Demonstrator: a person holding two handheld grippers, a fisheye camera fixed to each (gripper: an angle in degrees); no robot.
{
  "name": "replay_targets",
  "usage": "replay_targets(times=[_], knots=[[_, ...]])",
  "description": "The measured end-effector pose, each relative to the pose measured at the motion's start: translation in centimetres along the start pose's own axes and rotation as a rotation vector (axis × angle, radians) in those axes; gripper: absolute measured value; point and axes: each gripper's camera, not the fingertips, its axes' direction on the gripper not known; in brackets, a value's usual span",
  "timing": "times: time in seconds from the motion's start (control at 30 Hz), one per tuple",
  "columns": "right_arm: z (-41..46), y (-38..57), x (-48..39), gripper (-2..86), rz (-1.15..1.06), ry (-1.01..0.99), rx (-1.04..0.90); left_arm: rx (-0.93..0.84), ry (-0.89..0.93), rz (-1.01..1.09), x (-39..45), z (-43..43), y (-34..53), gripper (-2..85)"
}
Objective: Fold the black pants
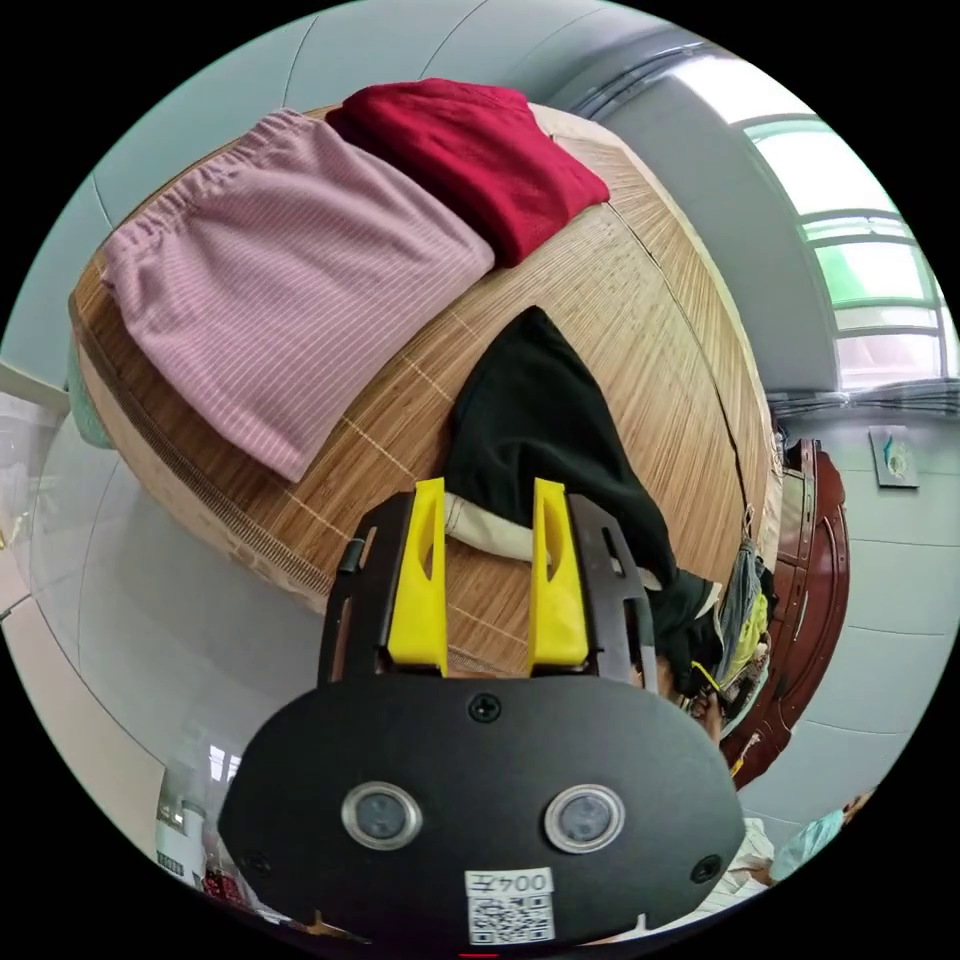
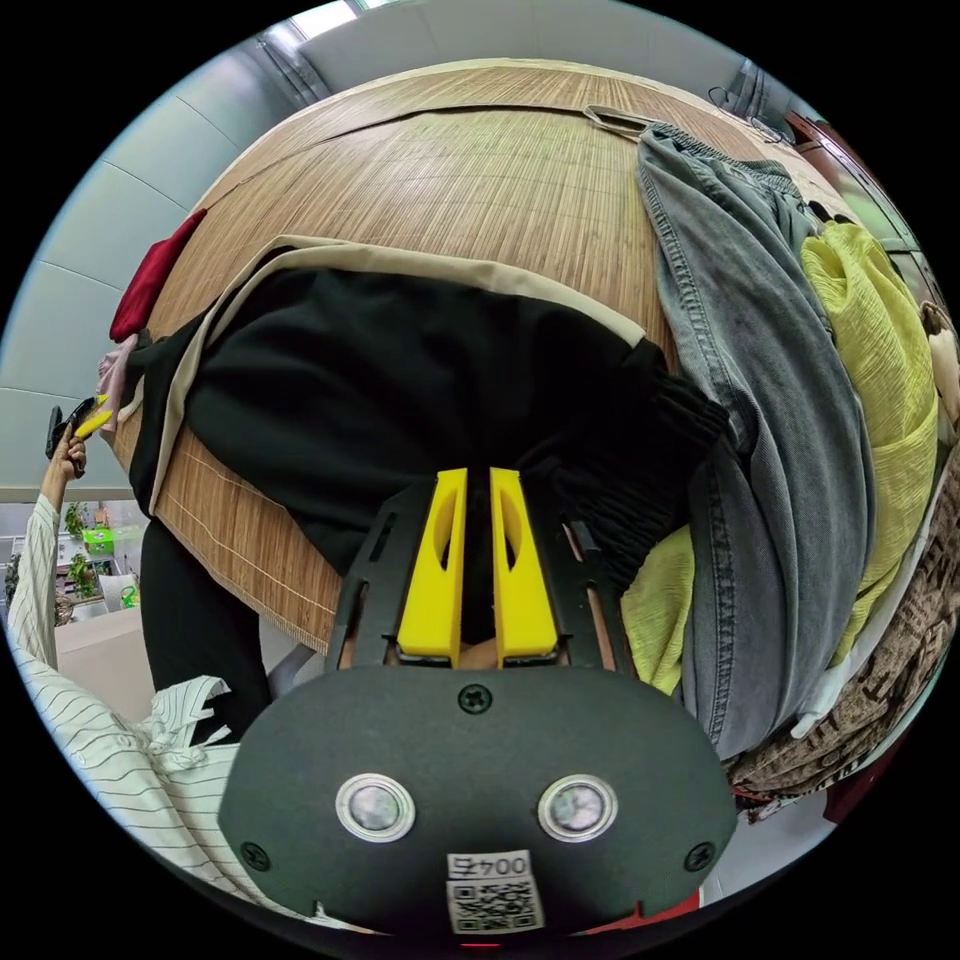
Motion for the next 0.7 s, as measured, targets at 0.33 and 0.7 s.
replay_targets(times=[0.33, 0.7], knots=[[-4.6, 0.0, -13.6, 9.7, -0.384, -0.292, 0.241, 0.265, 0.200, 0.315, 0.8, -0.5, 15.8, 12.3], [5.7, -5.9, -20.8, 11.6, -0.254, -0.675, 0.000, 0.162, 0.236, 0.254, -7.2, 8.7, 27.5, 21.4]])
